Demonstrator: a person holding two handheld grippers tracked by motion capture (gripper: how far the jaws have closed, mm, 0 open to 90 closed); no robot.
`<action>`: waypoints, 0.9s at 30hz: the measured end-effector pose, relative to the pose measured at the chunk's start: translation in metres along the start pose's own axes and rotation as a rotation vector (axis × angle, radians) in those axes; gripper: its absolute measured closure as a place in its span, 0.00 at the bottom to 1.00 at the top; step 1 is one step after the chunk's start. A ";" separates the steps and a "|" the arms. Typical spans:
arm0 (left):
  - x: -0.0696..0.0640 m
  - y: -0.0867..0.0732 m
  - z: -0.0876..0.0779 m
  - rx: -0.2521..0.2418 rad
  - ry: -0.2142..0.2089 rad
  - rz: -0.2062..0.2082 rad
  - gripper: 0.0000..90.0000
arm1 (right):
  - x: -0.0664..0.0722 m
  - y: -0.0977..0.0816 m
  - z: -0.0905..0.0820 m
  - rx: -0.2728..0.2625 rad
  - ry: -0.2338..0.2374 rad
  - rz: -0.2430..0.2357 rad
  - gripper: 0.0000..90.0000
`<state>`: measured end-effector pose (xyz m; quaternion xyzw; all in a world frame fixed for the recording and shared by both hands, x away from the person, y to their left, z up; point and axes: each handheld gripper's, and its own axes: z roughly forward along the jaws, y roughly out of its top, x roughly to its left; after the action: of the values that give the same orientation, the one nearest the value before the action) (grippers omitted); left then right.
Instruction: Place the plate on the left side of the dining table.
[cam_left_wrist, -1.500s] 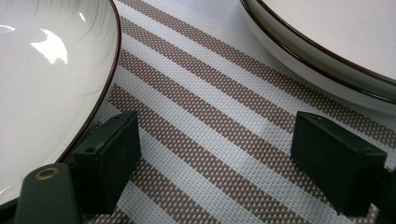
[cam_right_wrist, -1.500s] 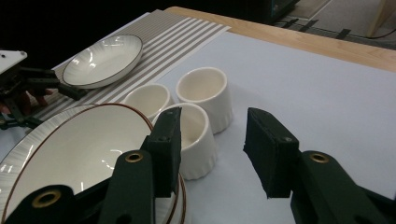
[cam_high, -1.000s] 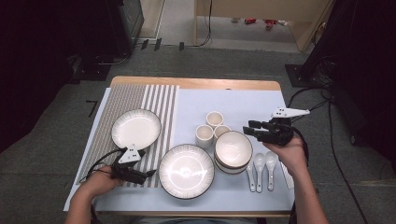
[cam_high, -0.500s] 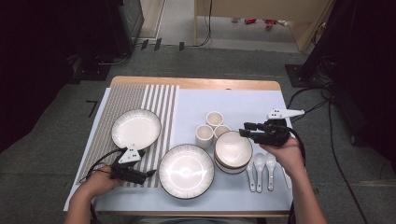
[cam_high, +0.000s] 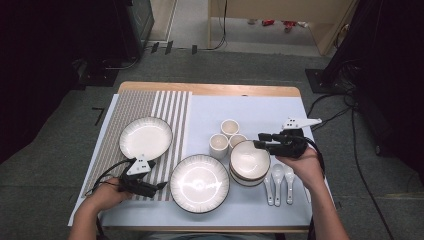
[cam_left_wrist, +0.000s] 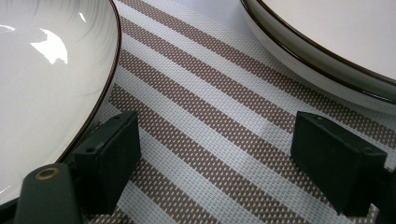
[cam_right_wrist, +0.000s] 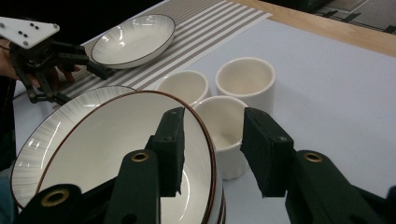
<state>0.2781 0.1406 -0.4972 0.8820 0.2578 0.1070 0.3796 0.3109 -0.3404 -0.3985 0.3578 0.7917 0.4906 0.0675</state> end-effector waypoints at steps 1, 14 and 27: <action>0.000 0.000 0.000 0.000 0.000 0.000 0.18 | 0.000 0.000 0.000 0.000 0.000 0.000 0.66; 0.000 0.000 0.000 0.000 0.000 0.000 0.18 | 0.001 -0.003 0.008 0.029 0.015 -0.005 0.67; 0.000 0.000 0.000 0.000 0.000 -0.001 0.18 | 0.000 -0.007 0.018 0.066 0.038 -0.006 0.73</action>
<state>0.2781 0.1407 -0.4972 0.8819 0.2580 0.1068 0.3798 0.3161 -0.3290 -0.4135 0.3481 0.8095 0.4709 0.0421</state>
